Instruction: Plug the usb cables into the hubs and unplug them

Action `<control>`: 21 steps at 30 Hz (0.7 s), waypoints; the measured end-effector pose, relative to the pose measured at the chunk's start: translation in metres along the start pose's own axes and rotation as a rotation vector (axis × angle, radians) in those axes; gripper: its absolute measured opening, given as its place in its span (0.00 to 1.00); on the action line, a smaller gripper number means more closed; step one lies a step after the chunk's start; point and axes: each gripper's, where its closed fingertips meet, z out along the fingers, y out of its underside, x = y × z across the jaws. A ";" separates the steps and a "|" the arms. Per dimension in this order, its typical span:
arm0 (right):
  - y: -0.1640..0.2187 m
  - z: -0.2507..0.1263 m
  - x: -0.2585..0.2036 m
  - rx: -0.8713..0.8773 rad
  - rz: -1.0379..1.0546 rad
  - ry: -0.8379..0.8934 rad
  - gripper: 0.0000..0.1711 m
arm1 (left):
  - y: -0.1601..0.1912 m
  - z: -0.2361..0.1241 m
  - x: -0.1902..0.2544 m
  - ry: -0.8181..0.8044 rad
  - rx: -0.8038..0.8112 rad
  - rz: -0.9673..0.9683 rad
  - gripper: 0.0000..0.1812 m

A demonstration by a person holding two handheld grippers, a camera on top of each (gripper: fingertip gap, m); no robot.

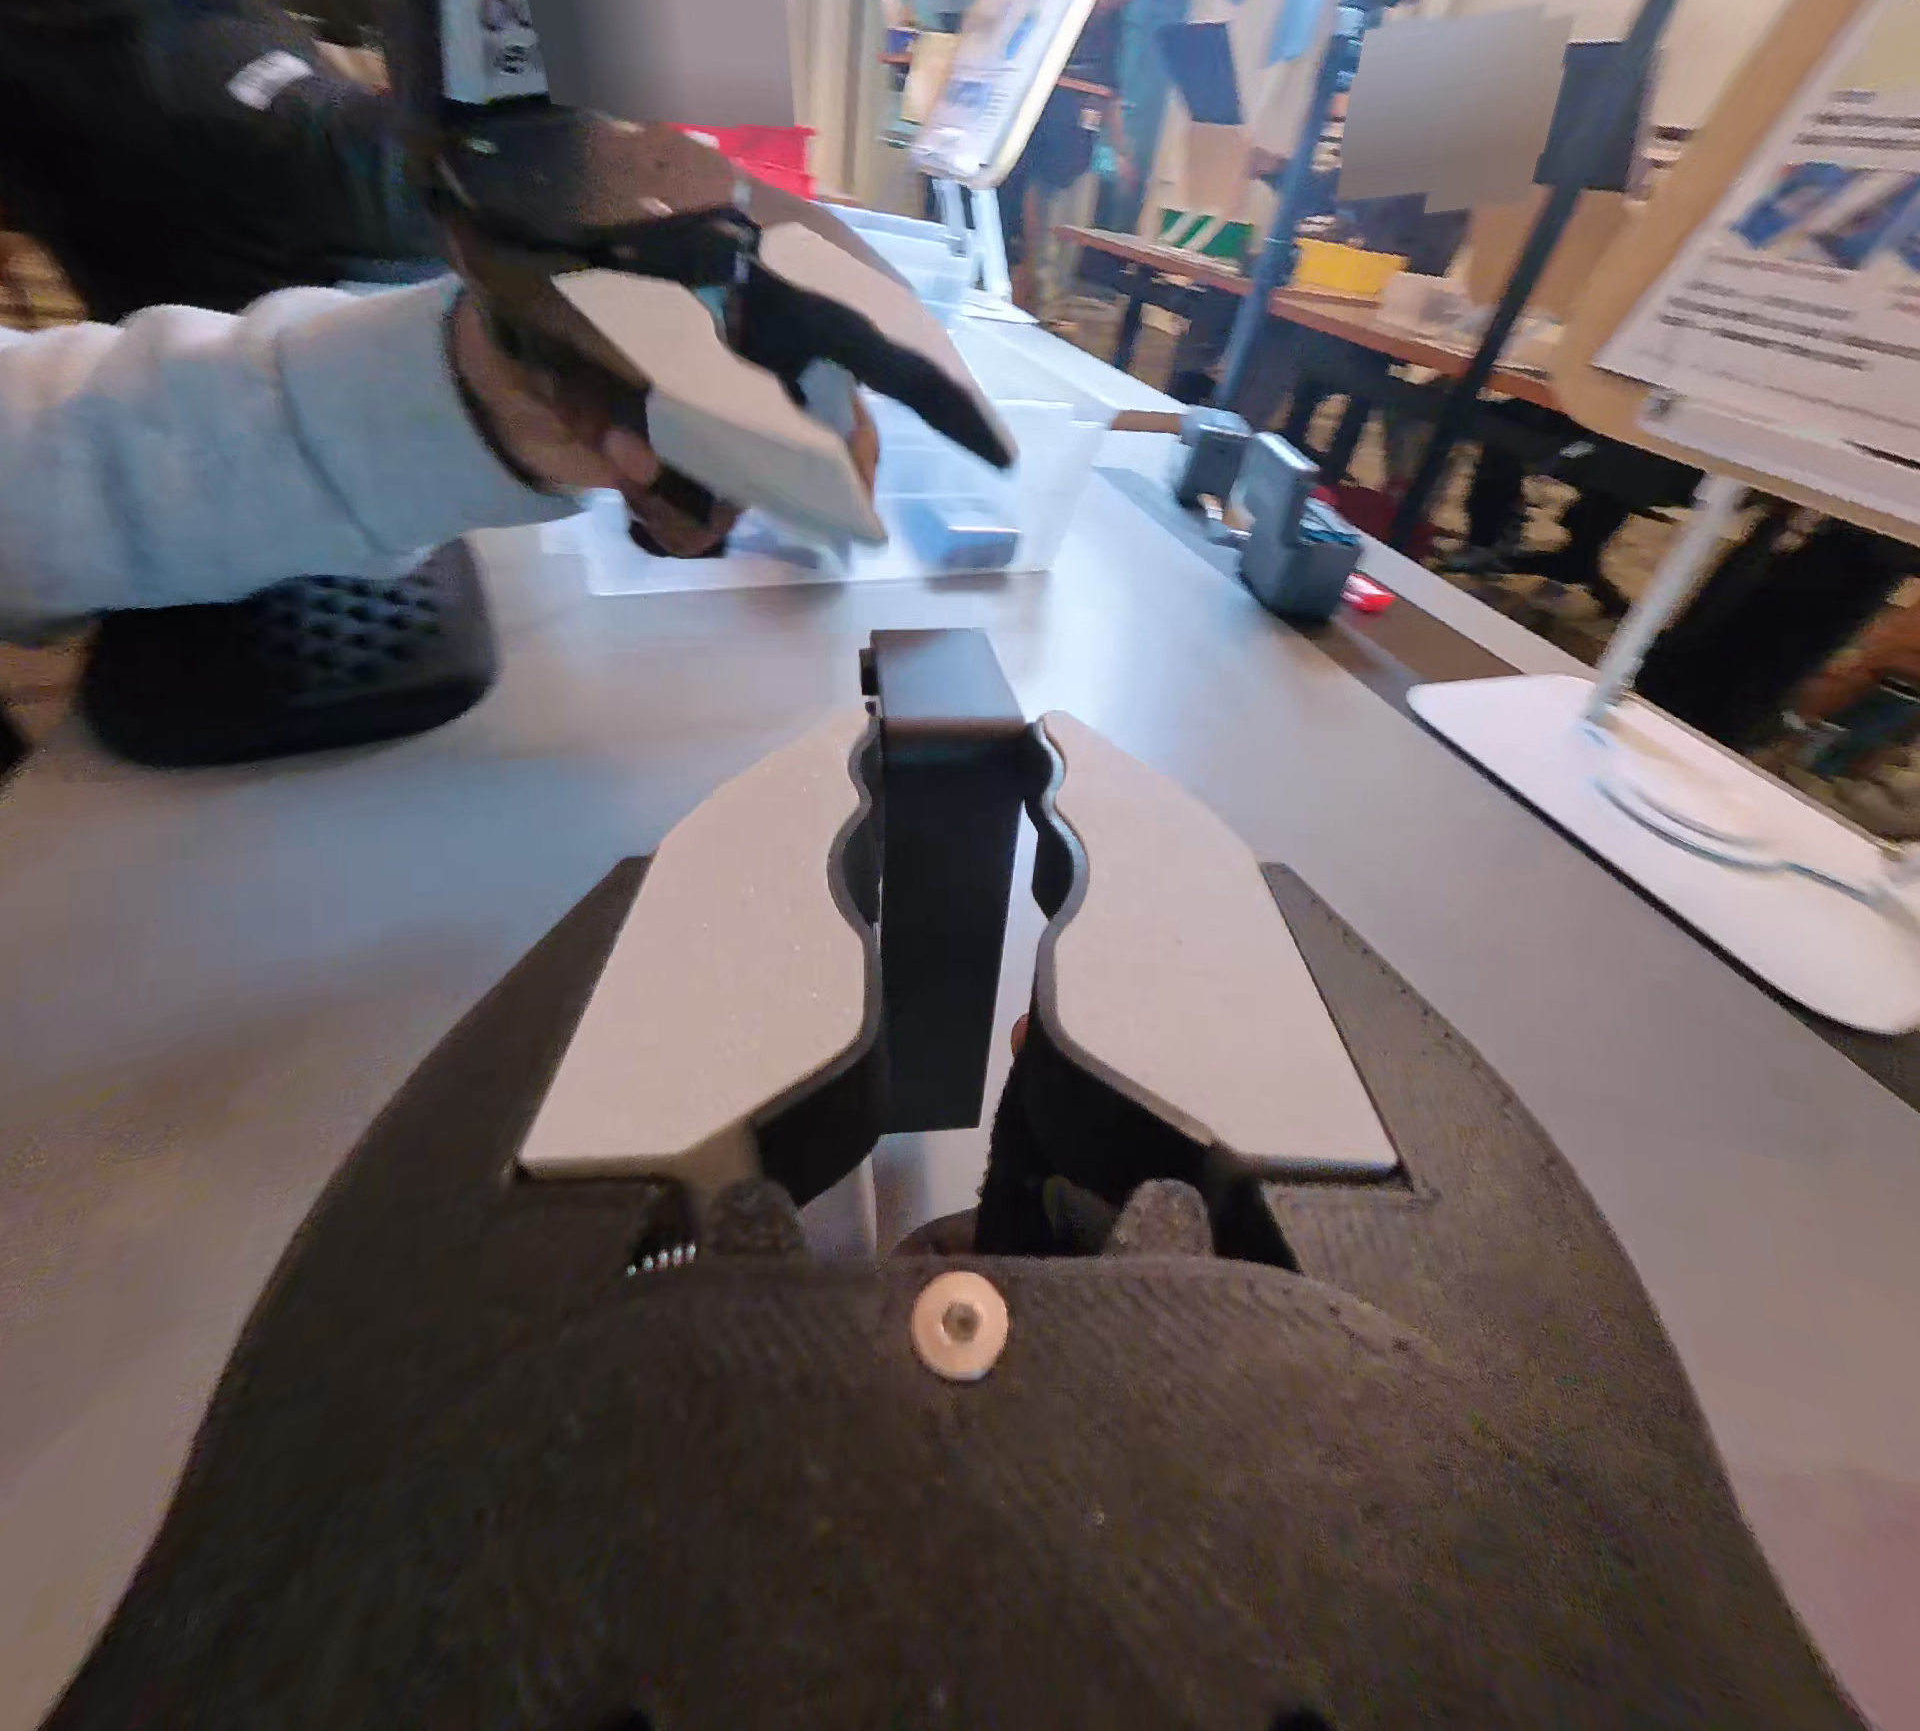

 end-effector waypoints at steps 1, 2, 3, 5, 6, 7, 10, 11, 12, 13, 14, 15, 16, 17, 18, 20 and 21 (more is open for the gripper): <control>0.003 0.000 0.008 -0.011 0.002 0.043 0.15 | -0.004 -0.003 -0.018 -0.081 0.064 -0.060 0.24; 0.007 0.000 0.014 -0.022 0.007 0.080 0.15 | -0.006 -0.006 -0.035 -0.158 0.125 -0.124 0.24; 0.011 0.000 0.019 -0.031 0.014 0.107 0.15 | -0.005 -0.009 -0.049 -0.222 0.179 -0.181 0.24; 0.018 0.000 0.027 -0.050 0.035 0.147 0.15 | -0.001 -0.012 -0.062 -0.293 0.243 -0.217 0.24; 0.020 0.000 0.030 -0.055 0.044 0.162 0.15 | 0.002 -0.013 -0.066 -0.324 0.244 -0.196 0.24; 0.022 0.000 0.033 -0.059 0.049 0.175 0.15 | 0.004 -0.013 -0.067 -0.350 0.235 -0.164 0.24; 0.025 -0.001 0.037 -0.062 0.073 0.184 0.15 | 0.001 -0.011 -0.063 -0.361 0.229 -0.097 0.25; 0.026 -0.003 0.038 -0.066 0.080 0.184 0.15 | 0.000 -0.011 -0.061 -0.358 0.233 -0.086 0.26; 0.026 -0.004 0.038 -0.073 0.089 0.184 0.15 | 0.000 -0.010 -0.060 -0.357 0.235 -0.077 0.27; 0.027 -0.006 0.039 -0.083 0.101 0.180 0.15 | 0.000 -0.010 -0.059 -0.358 0.235 -0.070 0.27; 0.028 -0.007 0.039 -0.093 0.110 0.172 0.15 | 0.000 -0.010 -0.059 -0.358 0.232 -0.063 0.28; 0.028 -0.008 0.039 -0.101 0.121 0.163 0.15 | 0.001 -0.009 -0.058 -0.359 0.229 -0.057 0.29; 0.029 -0.010 0.039 -0.106 0.131 0.153 0.16 | 0.001 -0.009 -0.059 -0.361 0.227 -0.055 0.30; 0.029 -0.011 0.039 -0.110 0.140 0.145 0.16 | 0.002 -0.009 -0.059 -0.364 0.226 -0.055 0.30; 0.030 -0.012 0.039 -0.114 0.150 0.137 0.16 | 0.002 -0.009 -0.059 -0.364 0.224 -0.055 0.31; 0.031 -0.014 0.040 -0.117 0.165 0.130 0.16 | 0.003 -0.008 -0.058 -0.362 0.217 -0.047 0.31; 0.031 -0.015 0.041 -0.114 0.172 0.128 0.16 | 0.003 -0.008 -0.058 -0.361 0.216 -0.042 0.31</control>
